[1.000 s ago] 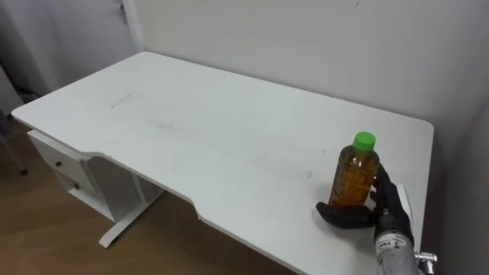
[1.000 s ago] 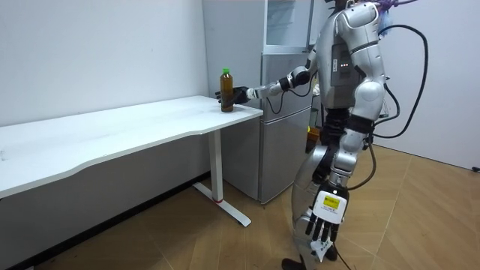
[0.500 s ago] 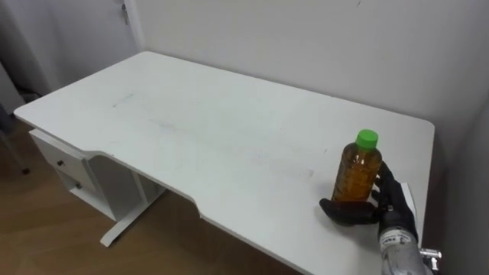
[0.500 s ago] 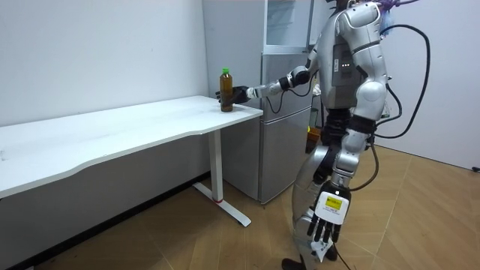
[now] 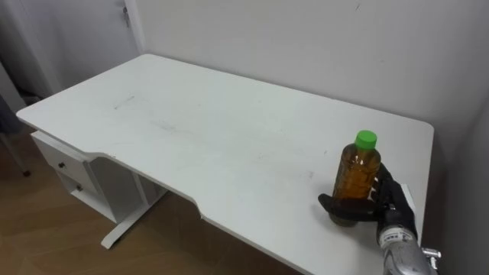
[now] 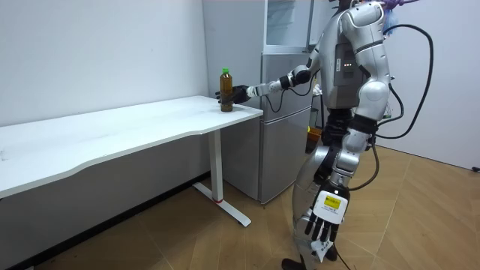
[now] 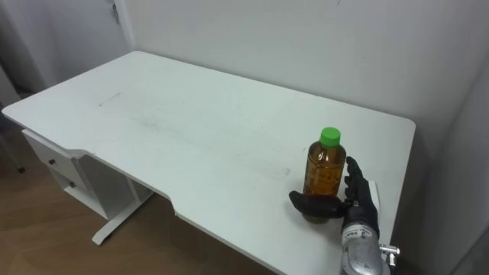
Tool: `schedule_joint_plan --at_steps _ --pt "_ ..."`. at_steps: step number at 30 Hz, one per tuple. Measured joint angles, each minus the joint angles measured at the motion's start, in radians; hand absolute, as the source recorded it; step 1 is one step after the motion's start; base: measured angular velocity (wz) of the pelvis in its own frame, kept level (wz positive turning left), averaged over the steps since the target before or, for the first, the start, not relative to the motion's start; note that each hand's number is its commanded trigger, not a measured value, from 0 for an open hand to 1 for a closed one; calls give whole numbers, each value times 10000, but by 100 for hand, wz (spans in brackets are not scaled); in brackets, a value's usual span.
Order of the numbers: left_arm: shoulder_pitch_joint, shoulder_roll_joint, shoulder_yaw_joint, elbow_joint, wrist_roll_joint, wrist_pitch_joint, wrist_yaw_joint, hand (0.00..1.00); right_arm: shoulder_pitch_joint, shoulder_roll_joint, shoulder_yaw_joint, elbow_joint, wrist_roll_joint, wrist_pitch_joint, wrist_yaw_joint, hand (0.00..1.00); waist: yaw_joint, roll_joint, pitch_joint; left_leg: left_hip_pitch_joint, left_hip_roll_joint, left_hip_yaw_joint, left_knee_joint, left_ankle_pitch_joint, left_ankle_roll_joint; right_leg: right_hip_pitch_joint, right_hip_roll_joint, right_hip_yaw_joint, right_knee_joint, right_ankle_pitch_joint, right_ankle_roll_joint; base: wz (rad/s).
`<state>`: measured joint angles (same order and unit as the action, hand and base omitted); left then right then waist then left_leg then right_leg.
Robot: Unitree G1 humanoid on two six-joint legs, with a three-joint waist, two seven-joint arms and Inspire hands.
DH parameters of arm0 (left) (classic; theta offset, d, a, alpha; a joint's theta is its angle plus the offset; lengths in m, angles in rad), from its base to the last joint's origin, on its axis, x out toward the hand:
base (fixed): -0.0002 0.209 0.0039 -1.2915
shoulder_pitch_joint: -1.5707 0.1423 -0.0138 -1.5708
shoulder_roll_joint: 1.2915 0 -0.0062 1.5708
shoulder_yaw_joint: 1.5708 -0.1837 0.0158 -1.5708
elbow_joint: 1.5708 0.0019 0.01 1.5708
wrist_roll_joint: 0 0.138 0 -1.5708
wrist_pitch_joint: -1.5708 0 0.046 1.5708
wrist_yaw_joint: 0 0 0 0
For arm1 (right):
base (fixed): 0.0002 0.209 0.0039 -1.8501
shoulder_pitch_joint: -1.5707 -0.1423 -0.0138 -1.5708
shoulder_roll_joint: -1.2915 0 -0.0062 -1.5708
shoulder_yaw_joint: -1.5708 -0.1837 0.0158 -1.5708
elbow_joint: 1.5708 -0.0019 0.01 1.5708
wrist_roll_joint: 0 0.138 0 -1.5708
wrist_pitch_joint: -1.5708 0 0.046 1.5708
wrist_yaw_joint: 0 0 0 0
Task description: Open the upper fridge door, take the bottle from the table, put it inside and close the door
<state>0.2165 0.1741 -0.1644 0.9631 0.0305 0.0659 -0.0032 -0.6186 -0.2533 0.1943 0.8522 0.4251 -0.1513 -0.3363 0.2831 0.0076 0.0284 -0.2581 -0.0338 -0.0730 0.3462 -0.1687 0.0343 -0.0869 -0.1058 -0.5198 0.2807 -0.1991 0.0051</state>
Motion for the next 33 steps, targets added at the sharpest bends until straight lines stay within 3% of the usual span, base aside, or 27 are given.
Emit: schedule_joint_plan --at_steps 8,24,25,26,27,33 --pt "39 -11 -2 -7 0 0 -4 0 -14 -85 -1 -4 119 -5 127 0 5 149 1 13 -9 20 2 0 -1 -16 -130 -13 139 -58 -51 0" --pt "123 -11 -2 3 -2 -1 -2 0 -25 -92 -2 -5 346 -25 124 0 2 148 4 36 -38 33 5 5 5 -14 -176 -9 172 -154 -61 0" --pt "123 -11 -3 3 -1 -1 -2 0 -25 -92 -2 -5 360 -27 124 17 2 148 4 38 -39 34 5 5 5 -14 -178 -8 176 -158 -61 0" --pt "123 -11 -3 3 -2 -1 -2 0 -25 -92 -2 -5 368 -27 124 51 2 147 4 43 -40 35 4 5 5 -14 -182 -9 186 -167 -62 0" --pt "123 -11 -3 3 -2 -1 -2 0 -25 -92 -2 -5 370 -27 124 100 2 147 5 48 -42 38 4 5 5 -14 -188 -8 198 -177 -62 0" --pt "130 -11 -3 7 -2 -2 -2 0 -24 -266 -3 29 424 5 77 100 -3 142 16 74 -93 42 -6 6 6 -18 -271 -12 329 -275 -36 0"
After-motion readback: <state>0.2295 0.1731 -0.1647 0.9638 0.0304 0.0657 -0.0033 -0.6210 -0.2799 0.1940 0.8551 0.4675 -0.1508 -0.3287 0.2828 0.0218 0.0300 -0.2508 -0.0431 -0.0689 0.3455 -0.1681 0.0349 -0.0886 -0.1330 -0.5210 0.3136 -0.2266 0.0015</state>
